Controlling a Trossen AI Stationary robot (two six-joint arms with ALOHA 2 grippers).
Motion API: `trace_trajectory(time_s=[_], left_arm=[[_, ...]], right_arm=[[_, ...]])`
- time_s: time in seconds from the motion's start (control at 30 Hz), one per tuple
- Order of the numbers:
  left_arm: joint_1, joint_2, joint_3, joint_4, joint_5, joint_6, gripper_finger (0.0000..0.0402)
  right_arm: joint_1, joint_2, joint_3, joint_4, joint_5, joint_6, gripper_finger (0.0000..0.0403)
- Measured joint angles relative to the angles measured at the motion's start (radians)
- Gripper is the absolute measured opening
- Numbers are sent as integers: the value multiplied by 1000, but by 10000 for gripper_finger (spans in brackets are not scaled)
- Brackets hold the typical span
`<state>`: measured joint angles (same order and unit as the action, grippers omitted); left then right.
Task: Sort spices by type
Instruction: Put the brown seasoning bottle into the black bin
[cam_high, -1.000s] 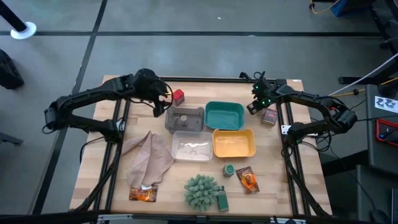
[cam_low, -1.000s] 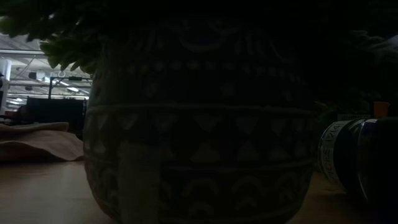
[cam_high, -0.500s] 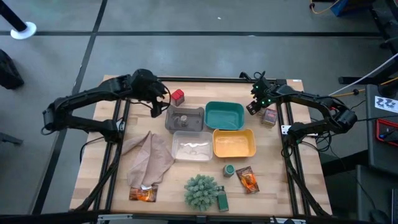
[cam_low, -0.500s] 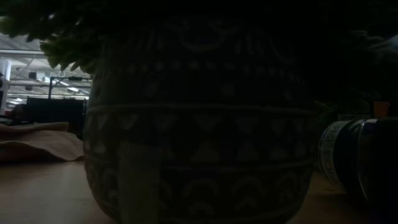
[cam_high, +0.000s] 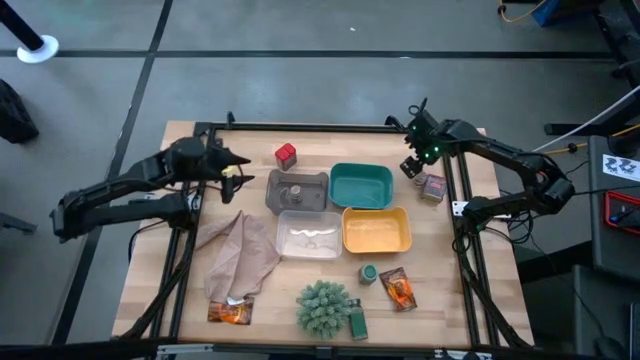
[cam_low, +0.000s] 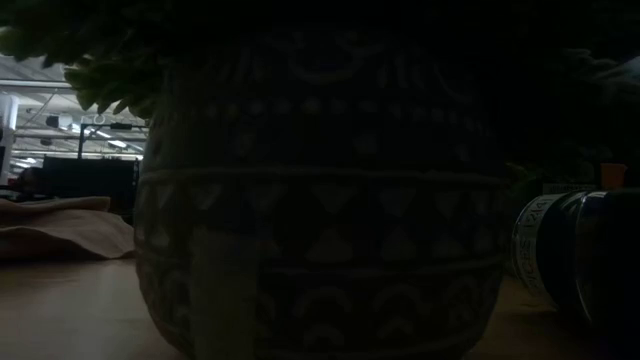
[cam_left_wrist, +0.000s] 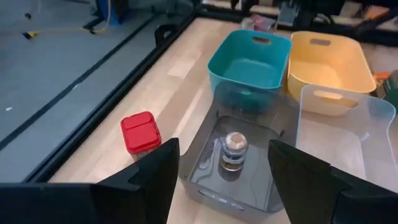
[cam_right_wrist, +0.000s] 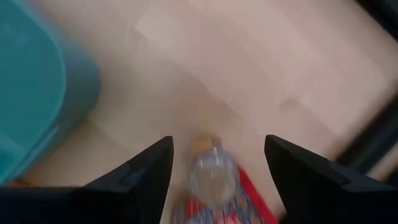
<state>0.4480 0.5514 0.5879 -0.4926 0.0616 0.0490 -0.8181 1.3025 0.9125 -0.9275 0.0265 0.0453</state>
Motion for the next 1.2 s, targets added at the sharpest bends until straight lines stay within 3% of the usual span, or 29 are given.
trace_trajectory(time_s=[0.17,0.33,1.03,1.2], left_arm=[[0,-110,-107,67,0,-42,230],[0,-161,-169,90,0,-42,230],[0,-173,-313,214,-2,-75,230],[0,-173,-313,217,-2,-75,230]], right_arm=[[0,0,9,-118,4,4,255],[0,0,-40,-113,-8,5,255],[0,0,-186,75,-20,6,254],[0,5,-200,119,-19,14,227]])
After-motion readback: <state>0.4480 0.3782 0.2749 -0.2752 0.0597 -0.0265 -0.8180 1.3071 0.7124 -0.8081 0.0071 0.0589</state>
